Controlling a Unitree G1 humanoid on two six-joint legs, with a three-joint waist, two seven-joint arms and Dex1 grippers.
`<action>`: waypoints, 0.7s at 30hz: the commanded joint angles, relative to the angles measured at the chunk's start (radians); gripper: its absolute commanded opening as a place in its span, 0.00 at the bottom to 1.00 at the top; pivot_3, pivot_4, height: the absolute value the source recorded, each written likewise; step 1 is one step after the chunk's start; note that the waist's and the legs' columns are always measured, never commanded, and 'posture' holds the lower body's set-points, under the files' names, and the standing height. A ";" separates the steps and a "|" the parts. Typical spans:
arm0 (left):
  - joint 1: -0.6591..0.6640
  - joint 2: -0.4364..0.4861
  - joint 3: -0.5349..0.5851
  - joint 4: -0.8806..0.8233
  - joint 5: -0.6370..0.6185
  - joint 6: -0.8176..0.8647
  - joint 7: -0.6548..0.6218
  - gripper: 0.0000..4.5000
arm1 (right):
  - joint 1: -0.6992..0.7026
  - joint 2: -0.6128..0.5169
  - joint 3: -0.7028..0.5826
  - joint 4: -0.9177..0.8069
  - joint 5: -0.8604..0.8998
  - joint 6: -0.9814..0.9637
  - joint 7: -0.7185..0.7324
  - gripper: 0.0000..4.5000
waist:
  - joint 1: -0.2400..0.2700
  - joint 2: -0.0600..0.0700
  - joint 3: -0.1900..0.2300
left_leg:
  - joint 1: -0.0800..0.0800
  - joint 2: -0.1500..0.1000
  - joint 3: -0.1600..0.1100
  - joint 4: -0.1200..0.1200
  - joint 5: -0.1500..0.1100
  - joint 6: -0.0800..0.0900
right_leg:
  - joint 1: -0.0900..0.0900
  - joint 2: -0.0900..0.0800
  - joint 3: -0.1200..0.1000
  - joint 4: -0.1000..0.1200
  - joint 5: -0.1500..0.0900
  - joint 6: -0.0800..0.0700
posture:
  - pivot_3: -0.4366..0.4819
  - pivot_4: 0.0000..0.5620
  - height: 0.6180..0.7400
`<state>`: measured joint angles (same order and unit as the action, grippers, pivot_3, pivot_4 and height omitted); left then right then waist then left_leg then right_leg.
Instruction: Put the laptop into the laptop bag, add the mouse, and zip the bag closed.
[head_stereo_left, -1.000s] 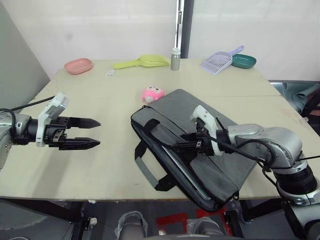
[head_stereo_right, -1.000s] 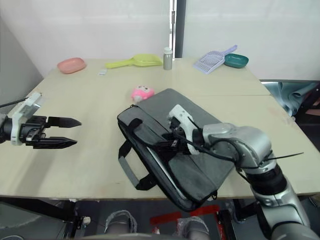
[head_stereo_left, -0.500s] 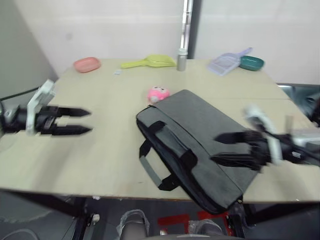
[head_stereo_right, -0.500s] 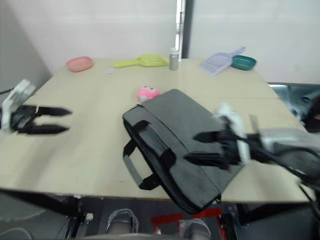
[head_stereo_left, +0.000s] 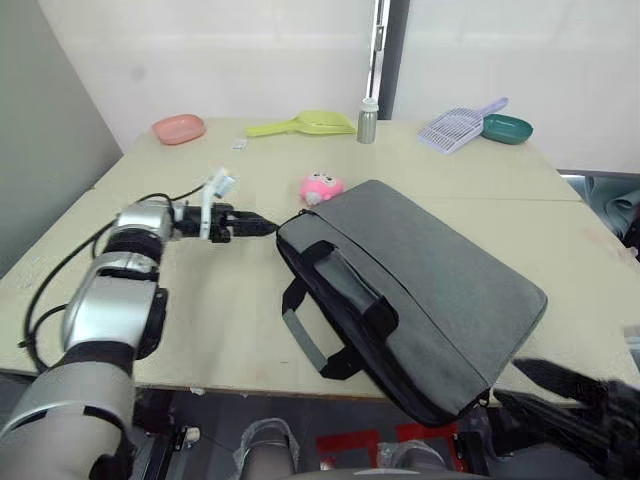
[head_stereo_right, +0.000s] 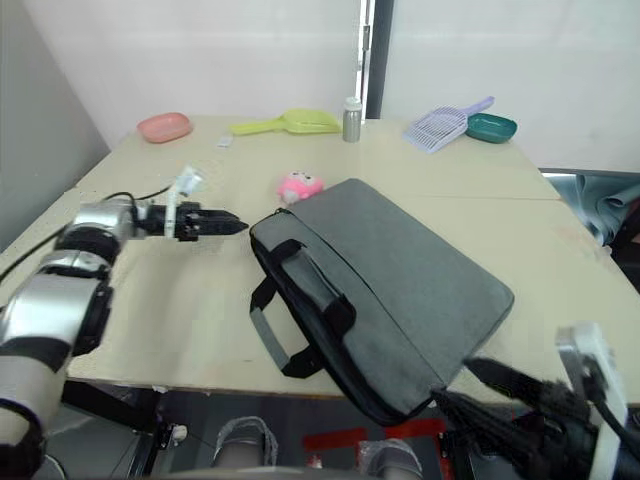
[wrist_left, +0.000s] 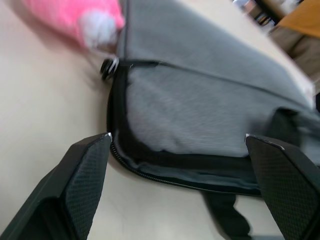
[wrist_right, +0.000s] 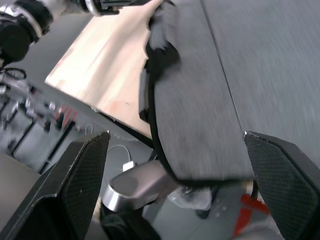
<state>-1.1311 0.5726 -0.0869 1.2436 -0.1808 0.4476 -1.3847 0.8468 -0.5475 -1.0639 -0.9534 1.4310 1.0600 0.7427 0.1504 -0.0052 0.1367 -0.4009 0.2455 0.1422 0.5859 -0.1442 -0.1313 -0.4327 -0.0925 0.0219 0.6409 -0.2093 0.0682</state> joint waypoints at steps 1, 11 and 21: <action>-0.048 -0.023 0.024 0.050 0.043 -0.061 0.081 1.00 | 0.091 0.036 -0.008 -0.073 0.010 -0.107 0.017 0.99 | -0.005 -0.001 0.000 | 0.000 0.000 0.000 -0.001 0.000 0.000 | 0.000 0.000 0.000 -0.001 0.000 0.000 | 0.48 0.27 1.00; -0.038 -0.128 0.120 0.102 0.068 -0.068 0.237 0.88 | 0.387 0.052 0.178 -0.094 0.010 -0.381 0.051 1.00 | 0.001 -0.001 0.000 | -0.001 -0.001 -0.003 -0.010 -0.001 0.001 | 0.005 0.000 -0.005 -0.017 0.001 0.002 | 0.48 0.27 1.00; -0.013 -0.100 0.144 0.085 0.089 -0.009 0.107 0.11 | 0.474 0.028 0.398 -0.094 -0.061 -0.541 -0.009 1.00 | 0.000 0.000 0.001 | 0.000 -0.002 -0.011 -0.012 -0.001 0.000 | 0.014 -0.002 -0.014 -0.023 0.001 0.003 | 0.48 0.27 1.00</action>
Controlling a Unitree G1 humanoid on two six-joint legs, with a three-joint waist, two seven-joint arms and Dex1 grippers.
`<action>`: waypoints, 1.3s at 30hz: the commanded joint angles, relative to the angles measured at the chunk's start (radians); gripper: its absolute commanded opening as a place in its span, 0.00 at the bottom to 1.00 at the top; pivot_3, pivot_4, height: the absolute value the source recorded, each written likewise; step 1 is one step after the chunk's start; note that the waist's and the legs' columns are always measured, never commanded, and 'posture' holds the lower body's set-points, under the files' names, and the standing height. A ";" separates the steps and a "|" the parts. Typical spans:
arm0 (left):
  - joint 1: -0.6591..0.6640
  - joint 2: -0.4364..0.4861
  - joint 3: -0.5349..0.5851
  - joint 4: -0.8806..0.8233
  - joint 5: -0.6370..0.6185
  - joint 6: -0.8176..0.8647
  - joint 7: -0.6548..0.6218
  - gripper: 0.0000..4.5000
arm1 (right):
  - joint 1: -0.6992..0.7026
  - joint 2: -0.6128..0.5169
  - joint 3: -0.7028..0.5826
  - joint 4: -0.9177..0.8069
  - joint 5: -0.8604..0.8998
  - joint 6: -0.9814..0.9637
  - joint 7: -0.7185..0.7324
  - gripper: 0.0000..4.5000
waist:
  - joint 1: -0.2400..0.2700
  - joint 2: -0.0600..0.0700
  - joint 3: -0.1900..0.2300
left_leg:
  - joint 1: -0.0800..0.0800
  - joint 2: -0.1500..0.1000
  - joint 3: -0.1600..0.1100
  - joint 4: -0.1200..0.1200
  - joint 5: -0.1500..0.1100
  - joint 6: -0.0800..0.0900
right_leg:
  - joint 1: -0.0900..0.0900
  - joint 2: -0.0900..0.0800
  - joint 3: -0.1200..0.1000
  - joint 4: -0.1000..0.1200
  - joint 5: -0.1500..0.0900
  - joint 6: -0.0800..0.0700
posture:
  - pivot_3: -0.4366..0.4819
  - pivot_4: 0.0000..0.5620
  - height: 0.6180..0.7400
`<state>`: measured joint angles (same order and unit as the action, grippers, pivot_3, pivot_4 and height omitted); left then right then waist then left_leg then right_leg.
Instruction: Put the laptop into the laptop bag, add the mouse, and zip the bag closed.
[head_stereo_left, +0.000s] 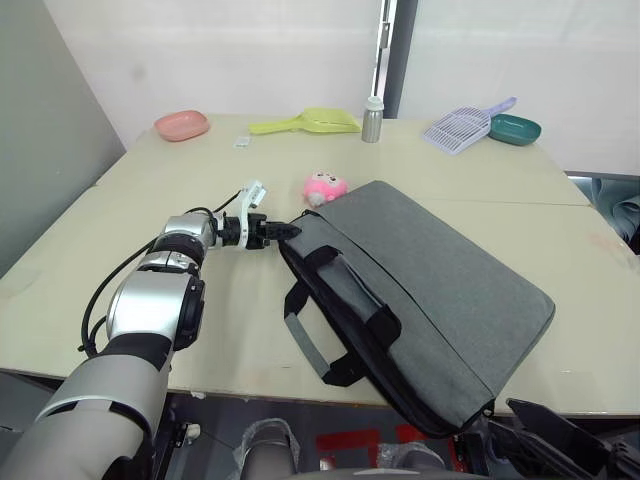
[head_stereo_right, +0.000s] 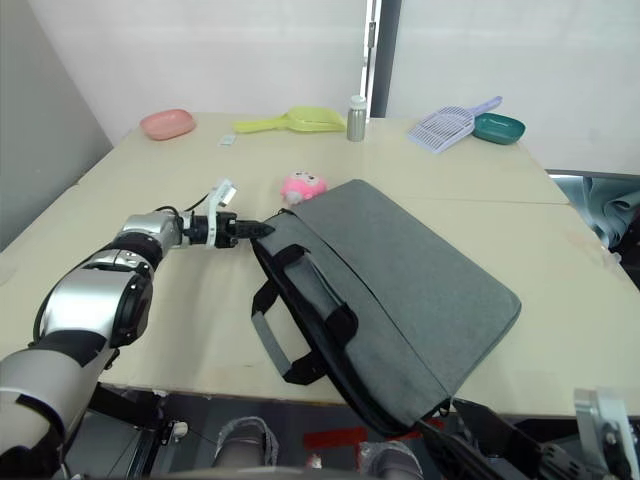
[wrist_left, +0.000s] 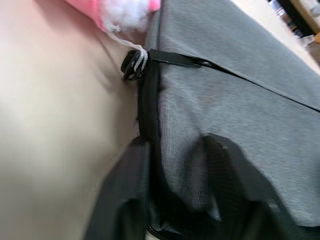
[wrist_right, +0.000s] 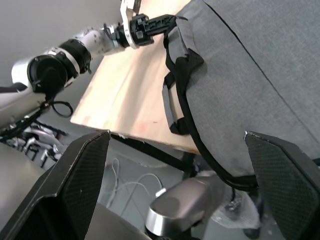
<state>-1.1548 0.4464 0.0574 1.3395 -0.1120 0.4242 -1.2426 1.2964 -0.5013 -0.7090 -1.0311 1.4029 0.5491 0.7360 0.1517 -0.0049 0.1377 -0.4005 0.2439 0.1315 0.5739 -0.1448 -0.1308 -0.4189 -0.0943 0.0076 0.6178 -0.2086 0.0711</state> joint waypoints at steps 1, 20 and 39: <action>0.011 0.035 0.001 -0.016 0.020 0.018 -0.049 0.02 | 0.028 -0.027 0.057 -0.016 -0.040 -0.035 -0.010 1.00 | -0.003 0.000 0.000 | 0.000 0.000 0.000 -0.001 0.000 0.000 | 0.001 0.000 -0.001 -0.001 0.000 0.000 | 0.48 0.27 1.00; 0.213 0.191 0.041 -0.323 -0.102 0.269 -0.198 0.01 | -0.400 -0.268 0.263 0.202 0.162 0.112 -0.484 1.00 | -0.014 0.004 0.002 | 0.001 0.000 -0.004 -0.003 0.000 -0.001 | 0.006 0.000 -0.006 -0.003 0.000 -0.001 | 0.48 0.27 1.00; 0.264 0.186 0.052 -0.438 -0.189 0.326 -0.134 0.01 | -0.384 -0.280 0.143 0.319 0.164 0.247 -0.412 1.00 | -0.006 0.004 0.002 | 0.001 0.000 -0.007 0.000 0.000 -0.001 | 0.009 0.000 -0.009 -0.003 -0.001 -0.003 | 0.48 0.27 1.00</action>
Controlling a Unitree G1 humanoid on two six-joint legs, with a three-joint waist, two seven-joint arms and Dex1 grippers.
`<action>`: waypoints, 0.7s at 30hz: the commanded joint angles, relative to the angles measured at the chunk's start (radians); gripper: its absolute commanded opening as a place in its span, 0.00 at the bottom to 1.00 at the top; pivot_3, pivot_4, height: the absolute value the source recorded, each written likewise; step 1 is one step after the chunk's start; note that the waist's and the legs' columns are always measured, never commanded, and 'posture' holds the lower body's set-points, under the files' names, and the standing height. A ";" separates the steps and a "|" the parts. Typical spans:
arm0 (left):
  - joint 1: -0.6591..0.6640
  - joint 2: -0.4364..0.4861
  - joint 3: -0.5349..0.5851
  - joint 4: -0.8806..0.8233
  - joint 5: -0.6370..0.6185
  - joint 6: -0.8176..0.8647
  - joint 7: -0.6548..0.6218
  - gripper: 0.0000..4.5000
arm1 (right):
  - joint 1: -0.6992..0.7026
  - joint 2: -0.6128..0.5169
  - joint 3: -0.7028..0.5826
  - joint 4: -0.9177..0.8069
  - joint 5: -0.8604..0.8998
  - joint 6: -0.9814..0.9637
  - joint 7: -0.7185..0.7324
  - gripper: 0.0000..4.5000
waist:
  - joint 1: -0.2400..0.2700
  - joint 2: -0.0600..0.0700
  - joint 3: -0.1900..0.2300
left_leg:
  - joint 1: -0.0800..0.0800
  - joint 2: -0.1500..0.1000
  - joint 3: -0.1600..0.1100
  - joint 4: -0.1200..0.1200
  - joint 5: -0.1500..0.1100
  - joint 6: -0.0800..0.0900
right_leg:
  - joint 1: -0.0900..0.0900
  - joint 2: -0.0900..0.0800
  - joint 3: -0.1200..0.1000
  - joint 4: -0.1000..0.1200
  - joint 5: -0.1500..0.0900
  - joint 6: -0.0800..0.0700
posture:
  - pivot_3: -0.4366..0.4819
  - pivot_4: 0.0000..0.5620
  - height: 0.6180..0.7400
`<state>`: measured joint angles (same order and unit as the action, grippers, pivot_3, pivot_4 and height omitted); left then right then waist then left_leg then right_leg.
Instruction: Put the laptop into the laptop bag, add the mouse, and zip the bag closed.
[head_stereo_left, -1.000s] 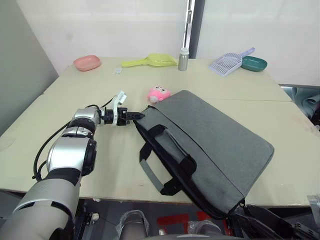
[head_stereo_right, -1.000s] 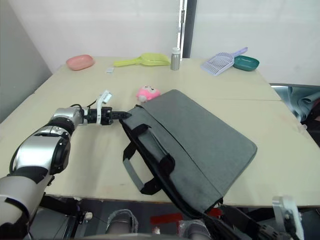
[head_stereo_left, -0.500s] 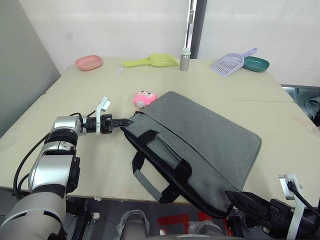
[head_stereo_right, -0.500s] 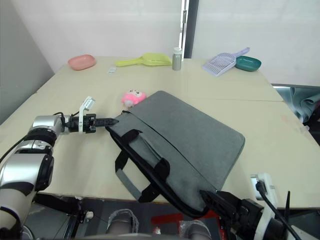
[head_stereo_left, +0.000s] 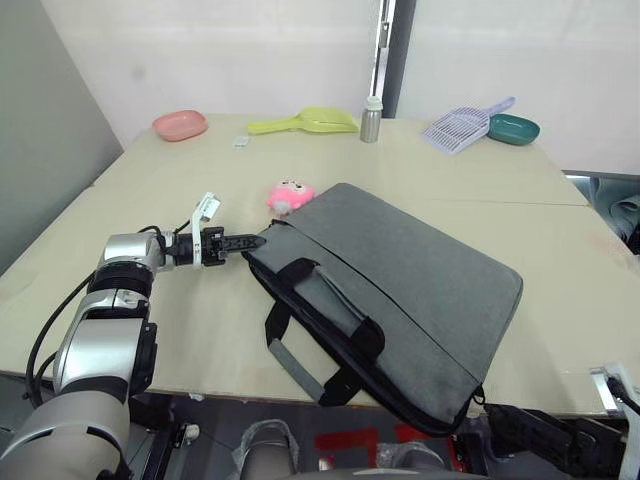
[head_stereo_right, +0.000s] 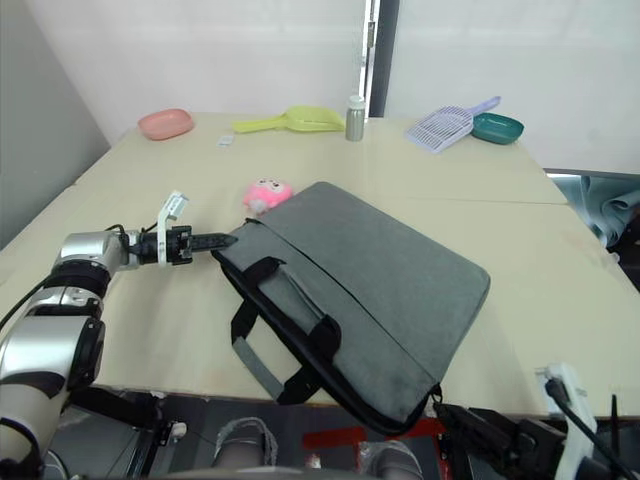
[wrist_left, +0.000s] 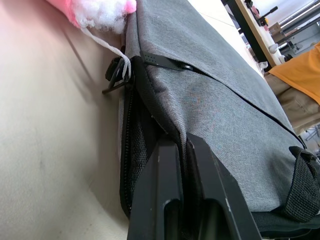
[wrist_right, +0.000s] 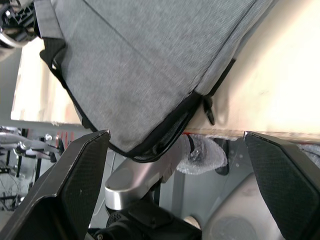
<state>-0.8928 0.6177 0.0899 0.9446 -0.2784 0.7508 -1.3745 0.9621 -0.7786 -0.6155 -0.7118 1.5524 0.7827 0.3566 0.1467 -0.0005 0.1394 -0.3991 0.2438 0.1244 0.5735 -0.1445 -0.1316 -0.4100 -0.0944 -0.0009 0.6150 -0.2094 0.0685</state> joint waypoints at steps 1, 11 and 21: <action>0.003 0.014 0.019 -0.047 -0.026 0.000 -0.003 0.01 | -0.076 -0.002 0.078 0.007 0.005 0.021 -0.053 1.00 | -0.001 0.000 0.000 | 0.000 0.000 0.000 0.000 0.000 0.000 | 0.000 0.000 0.000 0.000 0.000 0.000 | 0.48 0.27 1.00; 0.017 0.043 0.032 -0.106 -0.053 0.027 -0.003 0.00 | -0.358 0.037 0.270 0.159 -0.038 0.078 -0.155 0.88 | -0.012 -0.001 -0.001 | 0.003 0.001 -0.001 0.001 0.000 -0.001 | 0.004 0.001 -0.001 0.002 0.000 0.000 | 0.48 0.27 1.00; 0.136 0.085 0.026 -0.313 -0.119 0.109 -0.013 0.00 | -0.542 -0.011 0.276 0.204 -0.072 0.128 -0.088 0.14 | -0.029 0.000 0.000 | 0.008 0.001 0.000 0.001 0.000 -0.001 | 0.007 0.001 0.001 0.002 0.000 -0.001 | 0.48 0.27 1.00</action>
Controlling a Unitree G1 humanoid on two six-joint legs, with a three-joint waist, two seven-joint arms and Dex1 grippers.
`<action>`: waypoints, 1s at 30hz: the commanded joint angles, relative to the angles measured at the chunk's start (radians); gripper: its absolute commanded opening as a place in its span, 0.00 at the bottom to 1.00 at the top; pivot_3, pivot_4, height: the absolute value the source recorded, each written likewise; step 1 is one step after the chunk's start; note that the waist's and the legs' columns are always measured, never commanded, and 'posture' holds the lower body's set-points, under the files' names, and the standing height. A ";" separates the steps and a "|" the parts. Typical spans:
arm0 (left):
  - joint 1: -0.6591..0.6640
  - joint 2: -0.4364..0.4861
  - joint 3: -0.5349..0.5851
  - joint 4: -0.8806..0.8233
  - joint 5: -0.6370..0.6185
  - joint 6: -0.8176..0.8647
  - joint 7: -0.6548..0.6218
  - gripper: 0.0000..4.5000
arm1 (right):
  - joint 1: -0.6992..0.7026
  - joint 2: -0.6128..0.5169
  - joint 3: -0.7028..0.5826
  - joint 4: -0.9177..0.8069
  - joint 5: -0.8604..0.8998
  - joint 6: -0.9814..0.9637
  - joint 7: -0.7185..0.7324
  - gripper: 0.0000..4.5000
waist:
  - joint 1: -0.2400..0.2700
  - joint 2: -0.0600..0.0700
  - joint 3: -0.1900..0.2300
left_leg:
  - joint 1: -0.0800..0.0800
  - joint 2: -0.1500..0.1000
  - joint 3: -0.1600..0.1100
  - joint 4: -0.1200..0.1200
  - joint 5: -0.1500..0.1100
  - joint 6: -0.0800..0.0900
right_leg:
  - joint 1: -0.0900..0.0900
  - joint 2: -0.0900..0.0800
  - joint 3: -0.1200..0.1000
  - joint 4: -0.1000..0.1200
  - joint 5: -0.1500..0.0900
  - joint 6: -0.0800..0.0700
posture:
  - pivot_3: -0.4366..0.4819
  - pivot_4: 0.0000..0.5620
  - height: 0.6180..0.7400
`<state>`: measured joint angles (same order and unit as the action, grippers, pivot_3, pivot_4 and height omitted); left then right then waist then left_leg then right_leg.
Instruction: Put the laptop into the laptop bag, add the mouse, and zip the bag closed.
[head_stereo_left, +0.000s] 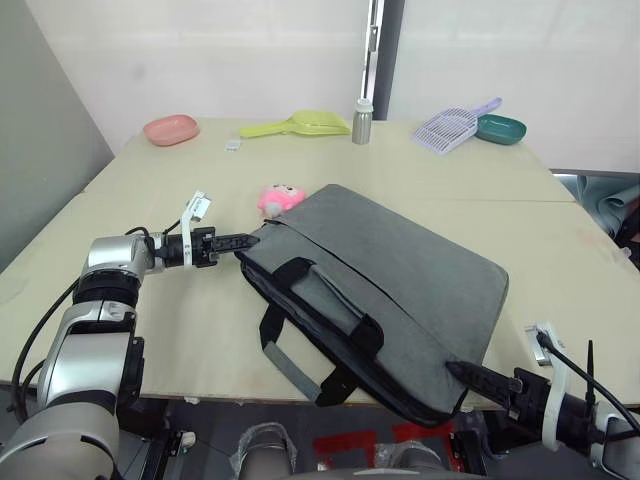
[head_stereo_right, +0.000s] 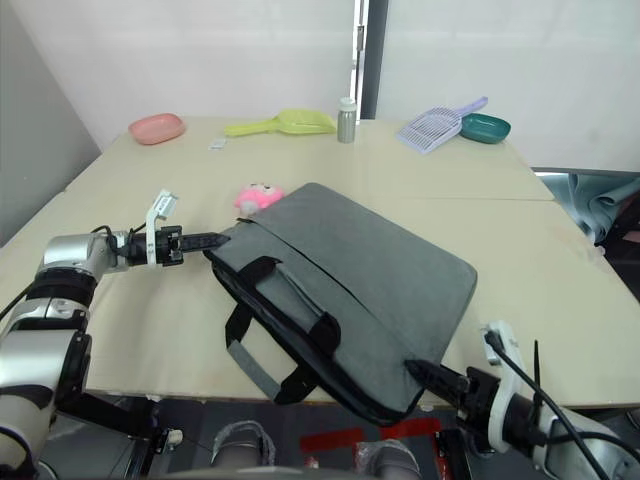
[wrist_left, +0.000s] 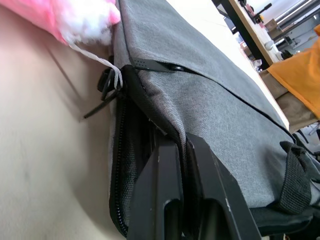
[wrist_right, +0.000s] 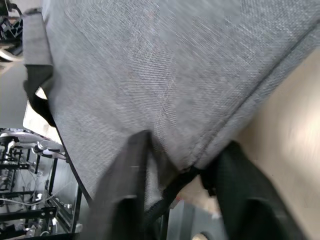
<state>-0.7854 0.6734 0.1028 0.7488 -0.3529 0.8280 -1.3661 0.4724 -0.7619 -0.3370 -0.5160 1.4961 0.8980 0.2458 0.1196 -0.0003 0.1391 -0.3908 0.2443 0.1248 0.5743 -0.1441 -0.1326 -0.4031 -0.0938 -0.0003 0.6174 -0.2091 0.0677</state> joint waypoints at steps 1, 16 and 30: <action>0.053 0.038 0.007 -0.163 -0.054 0.042 -0.028 0.00 | -0.079 -0.039 0.000 0.018 -0.024 0.020 0.031 0.06 | -0.004 0.000 0.000 | 0.000 0.000 0.000 0.000 0.000 0.000 | 0.000 0.000 0.000 0.000 0.000 0.000 | 0.48 0.27 1.00; 0.490 0.138 0.185 -0.852 -0.312 0.304 0.110 0.00 | -0.849 -0.136 0.384 0.426 -0.549 0.097 0.358 0.01 | -0.027 0.002 0.001 | -0.001 0.001 0.001 0.000 0.000 0.000 | -0.002 0.001 -0.001 0.002 -0.001 -0.002 | 0.48 0.27 1.00; 0.703 0.136 0.318 -0.915 -0.377 0.263 0.276 0.00 | -1.141 -0.093 0.532 0.854 -0.978 -0.117 0.694 0.01 | -0.024 0.001 0.000 | -0.007 0.001 -0.002 0.008 0.001 0.001 | -0.006 0.001 -0.003 0.010 -0.001 -0.006 | 0.48 0.27 1.00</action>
<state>-0.0871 0.7949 0.3779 -0.1747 -0.7128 1.1064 -1.0939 -0.6384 -0.8358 0.2267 0.2851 0.5930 0.8223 0.9665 0.0958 0.0005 0.1396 -0.3980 0.2455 0.1229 0.5837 -0.1435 -0.1315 -0.4093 -0.0932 -0.0027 0.6287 -0.2102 0.0612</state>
